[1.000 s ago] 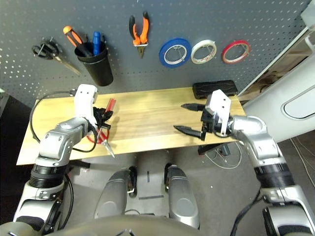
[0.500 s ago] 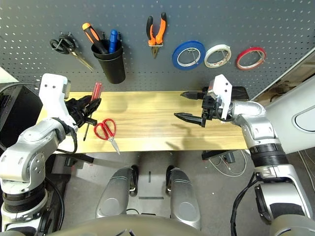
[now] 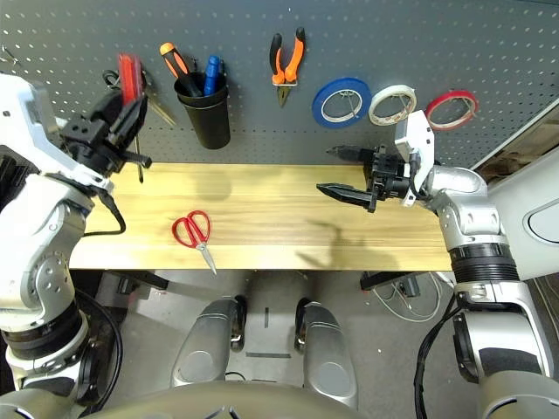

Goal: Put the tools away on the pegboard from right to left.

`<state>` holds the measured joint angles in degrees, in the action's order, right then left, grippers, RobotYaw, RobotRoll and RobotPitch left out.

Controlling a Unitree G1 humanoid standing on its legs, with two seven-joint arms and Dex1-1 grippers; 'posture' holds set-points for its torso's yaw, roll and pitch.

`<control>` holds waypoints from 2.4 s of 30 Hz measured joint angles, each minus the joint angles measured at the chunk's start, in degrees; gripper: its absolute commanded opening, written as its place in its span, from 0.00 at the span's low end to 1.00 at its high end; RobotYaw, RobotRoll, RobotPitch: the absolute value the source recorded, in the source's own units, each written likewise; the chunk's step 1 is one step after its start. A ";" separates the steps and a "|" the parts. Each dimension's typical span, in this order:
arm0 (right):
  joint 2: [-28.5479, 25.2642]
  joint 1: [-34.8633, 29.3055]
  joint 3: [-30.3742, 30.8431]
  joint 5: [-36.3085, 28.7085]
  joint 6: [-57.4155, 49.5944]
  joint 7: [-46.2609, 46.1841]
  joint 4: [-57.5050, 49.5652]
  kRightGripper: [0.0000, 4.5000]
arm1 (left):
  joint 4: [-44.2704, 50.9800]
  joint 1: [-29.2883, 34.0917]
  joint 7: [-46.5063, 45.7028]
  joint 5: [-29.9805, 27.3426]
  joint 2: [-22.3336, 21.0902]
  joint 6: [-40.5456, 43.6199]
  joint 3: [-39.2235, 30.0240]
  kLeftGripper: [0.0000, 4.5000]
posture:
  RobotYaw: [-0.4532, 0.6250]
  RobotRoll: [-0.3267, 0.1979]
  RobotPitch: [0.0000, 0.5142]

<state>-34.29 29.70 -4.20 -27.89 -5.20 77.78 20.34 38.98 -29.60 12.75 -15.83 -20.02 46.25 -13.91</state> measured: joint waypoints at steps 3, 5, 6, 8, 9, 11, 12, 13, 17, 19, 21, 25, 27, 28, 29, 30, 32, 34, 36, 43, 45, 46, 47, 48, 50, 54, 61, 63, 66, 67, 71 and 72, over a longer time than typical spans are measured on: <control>0.00 0.00 -0.74 -0.19 0.11 0.19 0.08 1.00 | -2.49 -4.54 -0.03 -1.01 0.69 -0.01 0.24 0.19 | 0.52 0.62 0.20; 0.01 -0.02 -1.26 -0.43 0.15 0.24 0.07 1.00 | -4.59 -7.51 -0.47 -1.87 1.72 -0.01 0.39 0.19 | 0.52 0.62 0.19; 0.02 -0.03 -1.35 -0.50 0.15 0.30 0.05 1.00 | -5.87 -9.35 -0.99 -2.31 2.43 -0.02 0.35 0.19 | 0.51 0.62 0.19; 0.04 -0.11 -1.48 -0.63 0.24 0.34 0.02 1.00 | -7.36 -11.54 -1.42 -2.51 2.74 -0.48 0.38 0.19 | 0.50 0.62 0.19; 0.04 -0.22 -1.63 -0.73 0.32 0.35 0.02 1.00 | -8.48 -12.53 -1.47 -2.55 2.84 -1.11 0.39 0.19 | 0.50 0.62 0.18; 0.04 -0.68 -2.09 -1.14 0.45 0.36 -0.07 1.00 | -10.17 -13.66 -1.82 -2.55 3.45 -2.58 0.43 0.19 | 0.49 0.62 0.17; 0.05 -0.94 -2.44 -1.46 0.46 0.36 -0.14 1.00 | -11.13 -14.15 -2.04 -2.51 3.71 -3.29 0.47 0.19 | 0.48 0.62 0.17; 0.06 -1.18 -2.97 -1.82 0.43 0.34 -0.27 1.00 | -12.13 -14.53 -2.35 -2.39 3.93 -4.31 0.55 0.19 | 0.48 0.62 0.16; 1.18 -1.61 -4.53 -3.86 0.45 -0.17 -2.62 1.00 | -16.30 -15.53 -4.26 -1.61 5.66 -8.90 1.08 0.19 | 0.46 0.62 0.16; 2.03 -1.68 -5.13 -4.79 0.27 -0.91 -4.01 1.00 | -17.87 -15.59 -4.78 -1.20 6.10 -10.81 1.52 0.19 | 0.44 0.62 0.16; 2.46 -1.70 -5.39 -5.51 -0.17 -1.87 -5.73 1.00 | -19.69 -16.00 -5.43 -0.75 6.56 -12.91 1.64 0.19 | 0.44 0.62 0.16; 2.52 -1.89 -5.45 -6.46 -1.06 -2.73 -8.07 1.00 | -22.59 -17.73 -5.84 -0.48 7.27 -15.86 2.14 0.19 | 0.42 0.62 0.16; 2.55 -2.12 -5.47 -6.76 -1.33 -3.06 -8.96 1.00 | -24.82 -18.35 -5.84 0.00 7.39 -18.04 2.60 0.19 | 0.42 0.62 0.16; 2.55 -2.26 -5.47 -6.84 -1.45 -3.16 -9.25 1.00 | -26.03 -18.42 -5.84 0.22 7.44 -19.20 2.73 0.19 | 0.41 0.62 0.16; 2.55 -2.52 -5.49 -6.97 -1.52 -3.37 -9.44 1.00 | -27.07 -18.42 -5.84 0.35 7.46 -20.05 2.79 0.19 | 0.41 0.62 0.16; 2.54 -2.93 -5.51 -7.11 -1.54 -3.56 -9.60 1.00 | -28.05 -18.44 -5.85 0.48 7.47 -20.94 2.81 0.19 | 0.41 0.62 0.16; 2.54 -3.83 -5.52 -7.25 -1.65 -3.84 -9.95 1.00 | -29.63 -18.46 -6.00 0.97 7.47 -22.60 2.83 0.19 | 0.40 0.62 0.17; 2.52 -4.17 -5.53 -7.31 -1.76 -4.03 -10.20 1.00 | -30.54 -18.46 -6.03 1.26 7.47 -23.81 2.90 0.19 | 0.39 0.62 0.17; 2.41 -4.50 -5.63 -7.37 -1.82 -4.28 -10.89 1.00 | -30.83 -18.46 -6.03 1.37 7.57 -24.86 3.24 0.19 | 0.39 0.62 0.17; 2.10 -5.84 -5.93 -7.72 -2.01 -5.13 -12.23 1.00 | -34.48 -18.46 -5.99 2.36 8.94 -29.27 4.97 0.19 | 0.37 0.62 0.18; 2.07 -5.96 -5.99 -7.84 -2.01 -5.40 -12.67 1.00 | -35.32 -18.44 -5.88 2.52 9.04 -30.06 5.37 0.19 | 0.37 0.62 0.18; 2.05 -6.10 -6.07 -7.86 -2.01 -5.53 -12.90 1.00 | -35.40 -18.38 -5.81 2.56 9.09 -30.43 5.52 0.19 | 0.36 0.62 0.18; 2.04 -6.17 -6.09 -7.87 -2.02 -5.61 -13.13 1.00 | -35.41 -18.34 -5.73 2.57 9.11 -30.80 5.57 0.19 | 0.36 0.62 0.18; 2.04 -6.19 -6.10 -7.89 -2.02 -5.71 -13.33 1.00 | -35.44 -18.31 -5.68 2.59 9.11 -31.28 5.60 0.19 | 0.36 0.62 0.18; 2.01 -6.25 -6.12 -7.92 -2.02 -5.89 -13.46 1.00 | -35.55 -18.11 -5.57 2.70 9.11 -32.14 5.60 0.19 | 0.36 0.62 0.18; 1.99 -6.51 -6.14 -7.98 -2.05 -6.02 -13.63 1.00 | -37.40 -17.74 -5.57 3.33 8.98 -34.03 5.58 0.19 | 0.36 0.62 0.18; 2.00 -6.51 -6.14 -8.27 -2.09 -6.52 -13.89 1.00 | -42.19 -17.60 -5.57 4.81 8.98 -37.75 5.68 0.19 | 0.35 0.62 0.18; 2.00 -6.51 -6.13 -8.45 -2.10 -6.60 -13.90 1.00 | -43.63 -17.31 -5.54 5.29 9.01 -38.94 5.97 0.19 | 0.35 0.62 0.19; 2.00 -6.51 -6.13 -8.49 -2.09 -6.74 -13.99 1.00 | -46.06 -16.84 -5.51 6.14 9.15 -40.38 6.16 0.19 | 0.35 0.62 0.19; 2.01 -6.52 -6.13 -8.50 -2.09 -6.78 -14.24 1.00 | -46.86 -16.77 -5.51 6.55 9.22 -40.70 6.20 0.19 | 0.35 0.62 0.19; 2.06 -6.58 -6.13 -8.53 -2.10 -6.96 -14.87 1.00 | -47.39 -15.80 -5.73 7.40 9.26 -40.92 6.57 0.49 | 0.35 0.62 0.20; 2.06 -6.62 -6.13 -8.54 -2.10 -6.97 -14.93 1.00 | -47.33 -15.50 -6.01 7.60 9.23 -40.90 6.54 0.58 | 0.36 0.62 0.20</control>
<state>-32.23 23.08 -10.33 -36.43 -7.29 70.82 5.41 -8.36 -45.10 6.75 -8.24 -10.78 5.35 -7.37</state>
